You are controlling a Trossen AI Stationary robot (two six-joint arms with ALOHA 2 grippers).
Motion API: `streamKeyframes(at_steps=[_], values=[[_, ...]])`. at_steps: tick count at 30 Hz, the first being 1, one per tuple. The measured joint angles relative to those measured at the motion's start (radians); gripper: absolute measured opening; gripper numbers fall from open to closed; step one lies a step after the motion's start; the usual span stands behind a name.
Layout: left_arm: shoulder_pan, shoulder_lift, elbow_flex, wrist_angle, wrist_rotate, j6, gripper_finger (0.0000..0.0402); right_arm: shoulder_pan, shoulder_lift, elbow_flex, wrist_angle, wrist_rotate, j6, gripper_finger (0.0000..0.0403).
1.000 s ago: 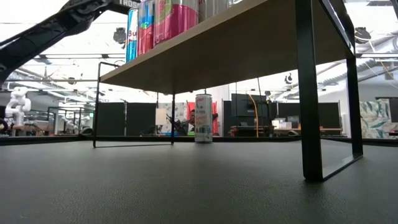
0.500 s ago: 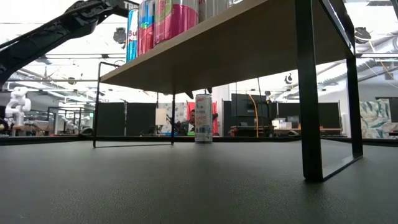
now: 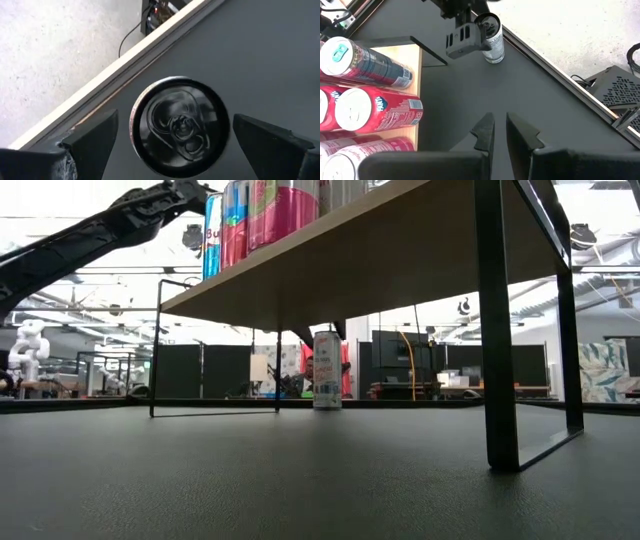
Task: Place canned beverage on shelf
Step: Put the white soda can on the shelf aligned with the other white soda cans
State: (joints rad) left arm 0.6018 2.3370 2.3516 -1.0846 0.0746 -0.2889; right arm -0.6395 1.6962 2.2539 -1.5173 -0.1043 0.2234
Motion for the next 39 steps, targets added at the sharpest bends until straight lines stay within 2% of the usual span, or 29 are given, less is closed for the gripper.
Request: streamKeyframes(at_steps=[9, 18, 22, 30, 35, 39], values=[[-0.005, 0.013, 0.0, 0.013, -0.002, -0.003, 0.0384, 0.0, 0.0, 0.0, 0.0, 0.0, 0.0, 0.0027], [-0.006, 0.007, 0.0, -0.016, -0.005, -0.001, 0.028, 0.006, 0.0, 0.0, 0.0, 0.0, 0.0, 0.0027], [-0.008, -0.016, 0.002, -0.029, 0.001, 0.006, 0.0248, 0.021, 0.0, 0.0, -0.004, 0.0, -0.004, 0.0027], [-0.016, -0.105, 0.002, -0.072, 0.037, 0.007, 0.0246, 0.092, -0.021, 0.0, -0.042, -0.01, -0.059, 0.0027], [-0.045, -0.209, 0.003, -0.081, 0.078, 0.005, 0.0246, 0.135, -0.091, 0.0, -0.034, -0.087, -0.128, 0.0031], [-0.084, -0.296, 0.003, -0.079, 0.087, -0.042, 0.0246, 0.139, -0.154, 0.0, -0.012, -0.134, -0.123, 0.0054]])
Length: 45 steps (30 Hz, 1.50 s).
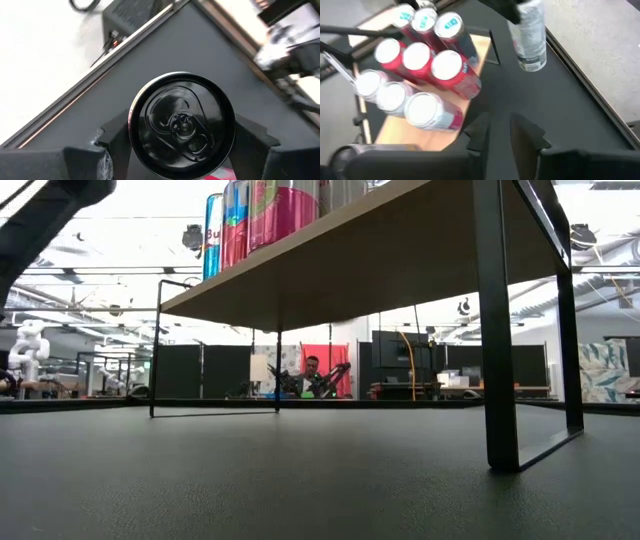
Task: Place canned beverage on shelf
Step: Put the white soda can on the shelf aligned with the other white soda cans
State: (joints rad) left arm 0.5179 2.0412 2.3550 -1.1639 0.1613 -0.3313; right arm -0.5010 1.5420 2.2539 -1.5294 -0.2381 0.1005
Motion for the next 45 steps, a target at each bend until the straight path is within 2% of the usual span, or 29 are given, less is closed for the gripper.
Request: streamKeyframes(at_steps=[8, 16, 24, 31, 40, 45], values=[[-0.122, -0.136, 0.001, 0.041, -0.006, -0.137, 0.0247, 0.055, -0.063, 0.0, 0.023, -0.025, 0.053, 0.0144], [-0.265, -0.195, 0.001, 0.114, -0.01, -0.286, 0.0247, 0.13, -0.062, 0.0, 0.151, -0.038, 0.028, 0.0232], [-0.381, -0.207, 0.001, 0.294, -0.007, -0.341, 0.0247, 0.158, -0.04, -0.001, 0.204, -0.236, 0.019, 0.0302], [-0.415, -0.205, 0.001, 0.39, -0.04, -0.345, 0.0247, 0.172, -0.032, -0.001, 0.209, -0.264, 0.019, 0.0316], [-0.419, -0.204, 0.001, 0.399, -0.036, -0.344, 0.0247, 0.202, -0.007, 0.0, 0.223, -0.343, 0.029, 0.0316], [-0.422, -0.204, 0.001, 0.411, -0.019, -0.343, 0.0247, 0.221, 0.013, -0.001, 0.234, -0.342, 0.007, 0.0311]])
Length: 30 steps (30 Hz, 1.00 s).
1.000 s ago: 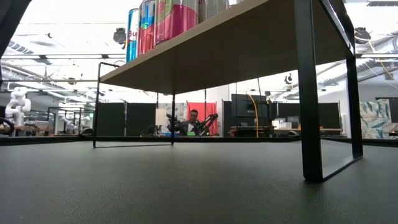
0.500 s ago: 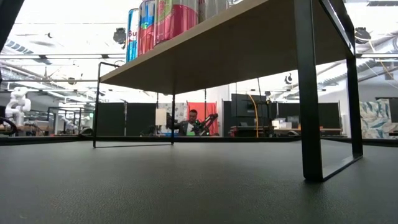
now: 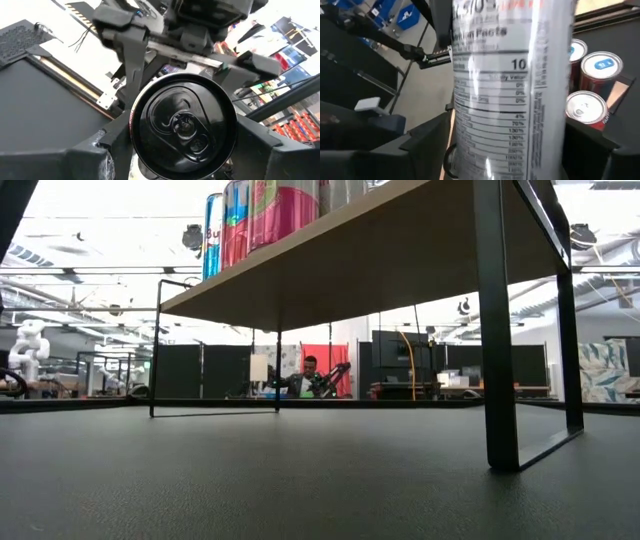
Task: Place canned beverage on shelf
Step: Put the white soda can on the shelf aligned with the other white soda cans
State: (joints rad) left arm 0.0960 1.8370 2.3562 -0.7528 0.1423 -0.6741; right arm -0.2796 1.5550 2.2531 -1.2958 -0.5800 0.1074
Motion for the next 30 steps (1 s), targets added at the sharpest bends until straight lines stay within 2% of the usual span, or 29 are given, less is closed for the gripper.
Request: streamKeyframes(at_steps=[7, 12, 15, 19, 23, 28, 30], values=[[-0.001, -0.001, 0.0, 0.008, 0.015, 0.011, 0.0247, 0.007, 0.015, -0.001, 0.023, -0.058, -0.018, 0.0253], [0.0, -0.001, 0.0, 0.007, 0.011, 0.02, 0.0249, 0.006, 0.015, 0.0, 0.027, -0.06, -0.022, 0.0215], [-0.007, -0.001, 0.0, 0.008, -0.004, 0.049, 0.0273, 0.006, 0.015, 0.0, 0.031, -0.061, -0.029, 0.0218], [-0.014, -0.002, 0.0, 0.054, -0.045, 0.089, 0.0337, 0.007, 0.018, -0.001, 0.042, -0.084, -0.022, 0.0235], [-0.012, -0.011, 0.0, 0.115, -0.075, 0.088, 0.0388, 0.008, 0.018, -0.001, 0.061, -0.087, -0.022, 0.0234], [-0.024, -0.073, 0.0, 0.133, -0.184, 0.11, 0.0393, 0.007, 0.014, -0.001, 0.099, -0.083, 0.007, 0.0229], [-0.046, -0.105, 0.0, 0.137, -0.258, 0.153, 0.0393, 0.007, 0.01, -0.001, 0.139, -0.084, 0.03, 0.023]])
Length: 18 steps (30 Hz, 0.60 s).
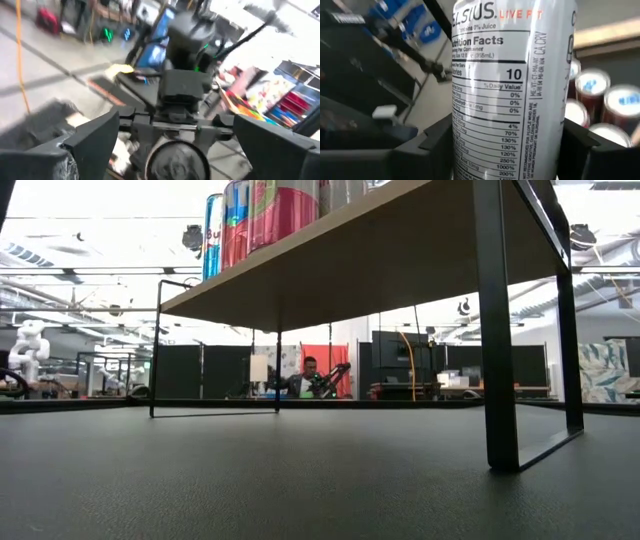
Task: Place canned beverage on shelf
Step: Put the white soda can on the shelf aligned with the other white soda cans
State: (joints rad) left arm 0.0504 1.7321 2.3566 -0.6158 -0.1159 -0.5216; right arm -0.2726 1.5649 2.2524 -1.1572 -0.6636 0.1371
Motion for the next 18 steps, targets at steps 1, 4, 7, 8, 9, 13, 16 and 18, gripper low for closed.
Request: streamKeyframes(at_steps=[1, 4, 7, 8, 9, 13, 16, 18], values=[[-0.016, -0.014, 0.0, 0.007, -0.034, 0.025, 0.0393, 0.0, -0.005, 0.0, 0.029, 0.0, 0.018, 0.0231], [-0.069, -0.049, 0.001, 0.015, -0.143, 0.097, 0.0393, 0.0, -0.009, 0.0, 0.12, -0.005, 0.092, 0.0231], [-0.123, -0.066, 0.002, 0.012, -0.245, 0.148, 0.0393, 0.013, -0.008, 0.0, 0.235, -0.045, 0.156, 0.0231], [-0.141, -0.067, 0.002, 0.007, -0.272, 0.16, 0.0393, 0.018, -0.008, 0.0, 0.272, -0.062, 0.171, 0.0232], [-0.159, -0.067, 0.001, 0.008, -0.289, 0.166, 0.0393, 0.022, -0.008, 0.0, 0.312, -0.075, 0.185, 0.0232], [-0.238, -0.065, 0.0, 0.004, -0.384, 0.172, 0.0393, 0.032, -0.009, 0.0, 0.472, -0.083, 0.233, 0.0232], [-0.289, -0.065, 0.0, 0.006, -0.466, 0.169, 0.0393, 0.039, -0.009, 0.0, 0.586, -0.077, 0.27, 0.0232], [-0.314, -0.06, 0.0, 0.011, -0.494, 0.162, 0.0393, 0.044, -0.009, 0.0, 0.65, -0.072, 0.295, 0.0232]])
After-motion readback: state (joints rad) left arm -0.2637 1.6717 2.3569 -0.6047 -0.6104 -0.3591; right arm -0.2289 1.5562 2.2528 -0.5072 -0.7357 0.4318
